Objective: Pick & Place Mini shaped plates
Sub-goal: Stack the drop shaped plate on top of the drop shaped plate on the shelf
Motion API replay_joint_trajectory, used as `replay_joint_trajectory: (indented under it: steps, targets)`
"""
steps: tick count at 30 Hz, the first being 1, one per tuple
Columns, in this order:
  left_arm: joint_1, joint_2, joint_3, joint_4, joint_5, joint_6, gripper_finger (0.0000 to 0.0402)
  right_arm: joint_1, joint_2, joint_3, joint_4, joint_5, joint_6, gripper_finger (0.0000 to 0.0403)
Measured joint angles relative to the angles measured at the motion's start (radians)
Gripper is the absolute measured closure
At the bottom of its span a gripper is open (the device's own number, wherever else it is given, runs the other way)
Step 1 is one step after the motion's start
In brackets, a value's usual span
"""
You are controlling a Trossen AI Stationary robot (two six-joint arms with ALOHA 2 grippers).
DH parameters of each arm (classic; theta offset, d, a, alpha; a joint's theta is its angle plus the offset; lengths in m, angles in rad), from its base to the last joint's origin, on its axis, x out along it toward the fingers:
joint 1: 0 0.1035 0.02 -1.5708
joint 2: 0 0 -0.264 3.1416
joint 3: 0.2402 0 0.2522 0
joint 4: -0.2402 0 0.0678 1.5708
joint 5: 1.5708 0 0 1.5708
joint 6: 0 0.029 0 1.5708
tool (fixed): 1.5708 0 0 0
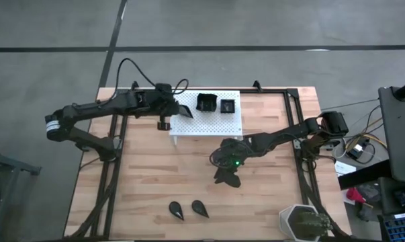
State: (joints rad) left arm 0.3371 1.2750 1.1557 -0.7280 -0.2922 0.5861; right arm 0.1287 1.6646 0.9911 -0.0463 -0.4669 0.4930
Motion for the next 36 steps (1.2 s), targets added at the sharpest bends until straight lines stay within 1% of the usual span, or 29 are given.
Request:
replay_joint_trajectory:
  steps: [3,5,13,24,29,32,36]
  targets:
    - [-0.005,-0.006,0.000,0.020,0.104,-0.024,0.0401,0.000,0.000,-0.004,0.000,0.002,-0.007,0.0284]
    - [-0.008,0.007,0.000,0.026,0.131,-0.035,0.0402,0.000,0.000,-0.006,-0.001,0.020,-0.007,0.0287]
    - [-0.009,0.037,0.000,0.037,0.117,-0.041,0.0402,0.003,0.000,-0.009,0.000,0.030,0.000,0.0295]
    - [-0.007,0.039,0.000,0.024,0.128,-0.067,0.0402,0.005,0.000,-0.011,0.000,0.032,0.004,0.0289]
    - [-0.007,0.039,-0.001,0.023,0.131,-0.072,0.0402,0.005,0.000,-0.011,0.001,0.033,0.004,0.0294]
    - [-0.006,0.039,-0.018,0.042,0.135,-0.072,0.0402,0.005,0.000,-0.011,0.001,0.033,0.004,0.0299]
    - [-0.005,0.040,-0.033,0.066,0.113,-0.077,0.0402,0.005,0.000,-0.011,0.002,0.034,0.004,0.0303]
